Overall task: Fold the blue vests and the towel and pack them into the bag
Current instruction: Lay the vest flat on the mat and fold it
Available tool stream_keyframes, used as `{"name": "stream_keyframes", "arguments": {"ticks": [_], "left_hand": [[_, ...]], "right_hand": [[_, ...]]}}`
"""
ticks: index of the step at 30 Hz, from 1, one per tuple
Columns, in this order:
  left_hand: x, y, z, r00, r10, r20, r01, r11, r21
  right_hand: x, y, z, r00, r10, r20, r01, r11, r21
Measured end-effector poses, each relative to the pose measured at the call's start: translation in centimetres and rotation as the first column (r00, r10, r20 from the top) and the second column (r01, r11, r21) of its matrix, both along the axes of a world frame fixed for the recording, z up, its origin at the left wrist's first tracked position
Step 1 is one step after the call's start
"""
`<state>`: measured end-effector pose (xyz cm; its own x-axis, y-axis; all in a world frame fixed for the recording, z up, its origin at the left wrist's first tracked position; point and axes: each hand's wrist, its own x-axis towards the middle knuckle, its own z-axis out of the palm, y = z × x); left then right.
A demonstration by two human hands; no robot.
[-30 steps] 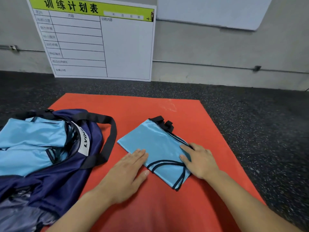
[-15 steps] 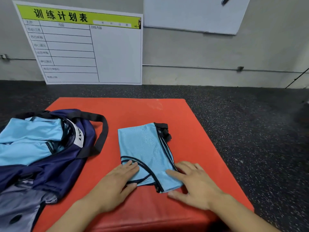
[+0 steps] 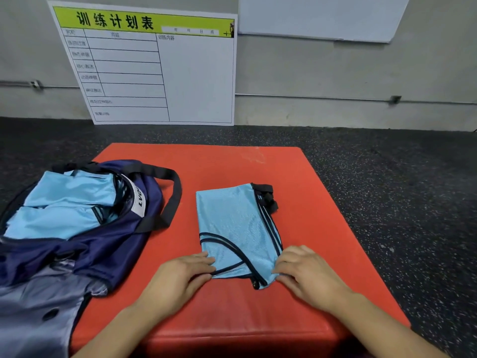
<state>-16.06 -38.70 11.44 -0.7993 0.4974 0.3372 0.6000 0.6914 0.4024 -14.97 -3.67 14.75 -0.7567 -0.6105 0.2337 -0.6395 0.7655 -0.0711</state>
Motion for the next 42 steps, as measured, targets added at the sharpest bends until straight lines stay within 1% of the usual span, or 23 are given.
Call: {"name": "stream_keyframes", "arguments": {"ticks": [2,4,7,8,10,12,13,15,17,18,20,22,24,27,29,31,32,33,35,36,39,40,42], "left_hand": [[0.0,0.0,0.4,1.000,0.006,0.004,-0.006,1.000,-0.016],[0.2,-0.1,1.6,0.998,0.004,0.055,-0.001,0.998,-0.068],[0.6,-0.5,4.4,0.975,-0.013,0.221,0.050,0.986,-0.161],[0.8,-0.6,5.4,0.955,-0.034,0.295,0.081,0.985,-0.152],[1.0,-0.7,7.1,0.884,-0.094,0.459,0.128,0.991,-0.044],[0.9,-0.8,8.2,0.820,-0.145,0.553,0.122,0.989,0.078],[0.6,-1.0,8.3,0.808,-0.149,0.569,0.087,0.987,0.135],[-0.8,-1.3,8.0,0.809,-0.122,0.575,-0.009,0.976,0.219],[-2.5,-1.5,7.3,0.794,-0.079,0.603,-0.109,0.957,0.269],[-3.3,-1.5,6.7,0.783,-0.053,0.619,-0.162,0.944,0.286],[-4.5,-1.1,5.6,0.754,0.009,0.657,-0.301,0.894,0.333],[-5.1,-0.4,4.6,0.715,0.055,0.697,-0.431,0.819,0.377],[-5.3,0.0,4.0,0.708,0.083,0.701,-0.469,0.798,0.379],[-5.1,-0.4,3.6,0.768,0.073,0.636,-0.387,0.844,0.371],[-4.4,-1.0,4.0,0.796,0.003,0.606,-0.280,0.889,0.363],[-3.5,-1.0,4.6,0.797,-0.048,0.602,-0.178,0.934,0.309],[-3.2,-0.9,4.9,0.792,-0.053,0.608,-0.144,0.952,0.270],[-3.0,-0.8,5.1,0.792,-0.050,0.609,-0.128,0.961,0.244],[-3.1,-0.8,5.0,0.804,-0.027,0.593,-0.149,0.958,0.246],[-3.4,-0.7,4.8,0.817,-0.013,0.576,-0.173,0.948,0.267],[-4.5,-0.4,4.5,0.873,0.069,0.483,-0.266,0.897,0.353],[-4.9,-0.3,4.4,0.879,0.100,0.465,-0.300,0.876,0.377],[-5.7,0.0,4.5,0.882,0.148,0.447,-0.345,0.850,0.398]], "right_hand": [[-0.1,-0.5,0.5,0.999,-0.003,0.042,0.001,0.999,0.047],[0.0,-0.8,1.5,0.992,-0.002,0.122,-0.008,0.997,0.082],[0.7,-1.1,3.3,0.957,0.005,0.289,-0.021,0.998,0.052],[0.9,-1.1,4.0,0.937,0.010,0.349,-0.021,0.999,0.026],[0.9,-1.2,6.0,0.869,0.026,0.494,-0.015,1.000,-0.027],[0.3,-1.5,7.9,0.762,0.060,0.645,0.016,0.994,-0.112],[-0.4,-1.9,8.5,0.733,0.085,0.675,0.029,0.987,-0.156],[-2.0,-2.8,9.1,0.741,0.109,0.663,0.053,0.974,-0.219],[-4.1,-3.7,8.7,0.767,0.070,0.637,0.148,0.948,-0.282],[-5.3,-4.3,8.3,0.763,0.038,0.646,0.221,0.923,-0.316],[-7.3,-5.4,7.2,0.700,-0.038,0.713,0.416,0.833,-0.364],[-8.6,-6.3,5.8,0.611,-0.121,0.783,0.600,0.716,-0.357],[-9.0,-6.8,5.1,0.541,-0.150,0.828,0.679,0.659,-0.324],[-8.8,-6.0,5.1,0.455,-0.038,0.889,0.714,0.613,-0.339],[-8.3,-4.9,5.4,0.454,0.042,0.890,0.689,0.617,-0.381],[-7.3,-4.0,5.6,0.467,0.115,0.877,0.652,0.625,-0.429],[-6.8,-3.8,5.5,0.483,0.112,0.869,0.630,0.644,-0.433],[-6.5,-3.8,5.2,0.518,0.065,0.853,0.597,0.686,-0.416],[-6.7,-3.8,4.4,0.645,-0.095,0.759,0.517,0.785,-0.341],[-7.2,-4.1,3.9,0.695,-0.145,0.704,0.507,0.793,-0.337],[-8.7,-5.5,4.1,0.803,-0.195,0.563,0.512,0.709,-0.485],[-9.2,-6.2,4.5,0.830,-0.227,0.510,0.503,0.699,-0.507],[-10.2,-7.4,5.0,0.854,-0.293,0.430,0.494,0.714,-0.495]]}}
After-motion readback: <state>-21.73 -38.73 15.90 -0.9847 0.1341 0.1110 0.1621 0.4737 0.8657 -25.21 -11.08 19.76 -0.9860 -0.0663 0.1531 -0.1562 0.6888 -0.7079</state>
